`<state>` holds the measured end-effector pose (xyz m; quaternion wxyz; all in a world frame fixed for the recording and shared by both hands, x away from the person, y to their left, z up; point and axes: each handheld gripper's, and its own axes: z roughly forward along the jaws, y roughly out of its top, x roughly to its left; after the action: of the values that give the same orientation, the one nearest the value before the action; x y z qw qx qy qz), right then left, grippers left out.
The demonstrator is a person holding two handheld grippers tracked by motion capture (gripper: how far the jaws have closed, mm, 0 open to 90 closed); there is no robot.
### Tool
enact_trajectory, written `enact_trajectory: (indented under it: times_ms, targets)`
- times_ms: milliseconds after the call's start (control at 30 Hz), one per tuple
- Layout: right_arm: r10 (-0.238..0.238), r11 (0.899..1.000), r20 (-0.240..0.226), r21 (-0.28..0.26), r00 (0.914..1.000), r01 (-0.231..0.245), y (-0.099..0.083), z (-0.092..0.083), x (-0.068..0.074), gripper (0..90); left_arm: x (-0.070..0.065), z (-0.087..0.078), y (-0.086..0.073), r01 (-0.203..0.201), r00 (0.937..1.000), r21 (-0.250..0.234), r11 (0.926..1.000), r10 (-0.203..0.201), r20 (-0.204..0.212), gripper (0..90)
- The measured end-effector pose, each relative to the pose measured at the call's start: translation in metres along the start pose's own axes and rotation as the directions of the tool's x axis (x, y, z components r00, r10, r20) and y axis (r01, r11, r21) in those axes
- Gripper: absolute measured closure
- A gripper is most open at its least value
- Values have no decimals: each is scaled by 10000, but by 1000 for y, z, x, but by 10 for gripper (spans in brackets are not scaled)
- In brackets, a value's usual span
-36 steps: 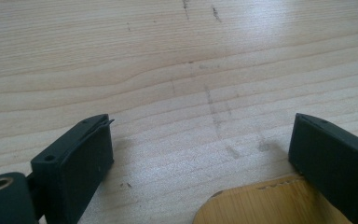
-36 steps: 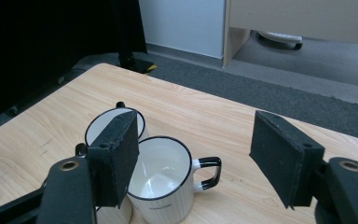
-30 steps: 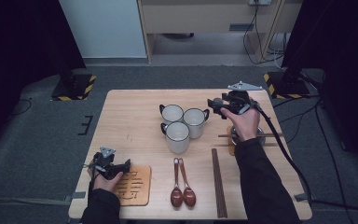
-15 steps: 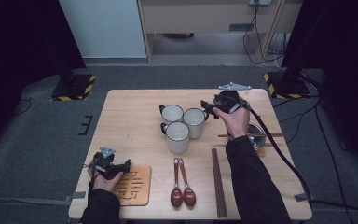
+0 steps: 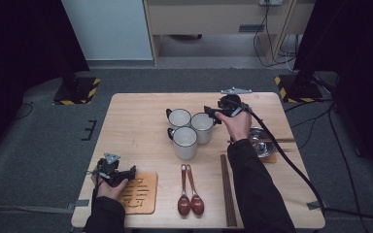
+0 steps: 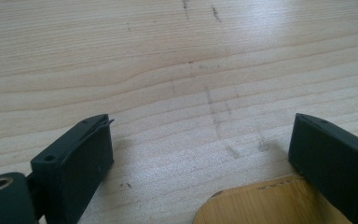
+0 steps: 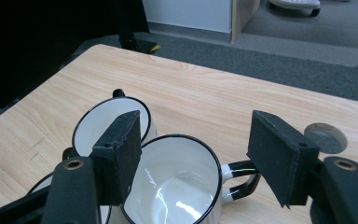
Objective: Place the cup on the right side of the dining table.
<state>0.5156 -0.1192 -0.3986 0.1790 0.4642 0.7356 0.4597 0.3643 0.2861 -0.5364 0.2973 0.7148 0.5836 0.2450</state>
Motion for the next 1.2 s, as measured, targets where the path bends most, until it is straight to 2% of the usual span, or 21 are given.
enact_trajectory:
  times_ms: [367,833,1200]
  targets:
    - [174,9982,-85,583,9998,-169,-10,18,1,366,0,0,0,-1,10000,0,10000,1,1,53]
    - [423,9893,-204,1408,9989,-390,-20,33,-1,379,0,0,0,0,10000,0,10000,0,5,53]
    - [586,9780,126,1998,9982,-600,-29,39,-7,412,0,0,0,1,10000,0,10000,-1,7,53]
